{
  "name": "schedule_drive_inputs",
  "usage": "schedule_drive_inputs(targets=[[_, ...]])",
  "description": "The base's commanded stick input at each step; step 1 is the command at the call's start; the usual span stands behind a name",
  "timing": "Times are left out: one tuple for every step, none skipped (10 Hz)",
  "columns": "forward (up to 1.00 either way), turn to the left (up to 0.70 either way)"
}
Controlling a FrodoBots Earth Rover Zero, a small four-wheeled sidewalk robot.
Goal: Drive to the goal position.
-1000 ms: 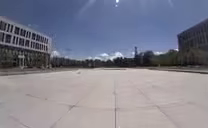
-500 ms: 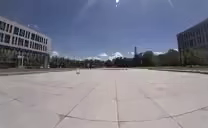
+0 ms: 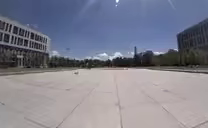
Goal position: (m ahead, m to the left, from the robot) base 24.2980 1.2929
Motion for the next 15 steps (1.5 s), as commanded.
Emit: schedule_drive_inputs(targets=[[0.7,0.0],[0.7,0.0],[0.7,0.0],[0.7,0.0],[0.7,0.0],[0.7,0.0],[0.7,0.0],[0.7,0.0],[0.7,0.0],[0.7,0.0],[0.7,0.0],[0.7,0.0],[0.7,0.0],[0.7,0.0],[0.7,0.0]])
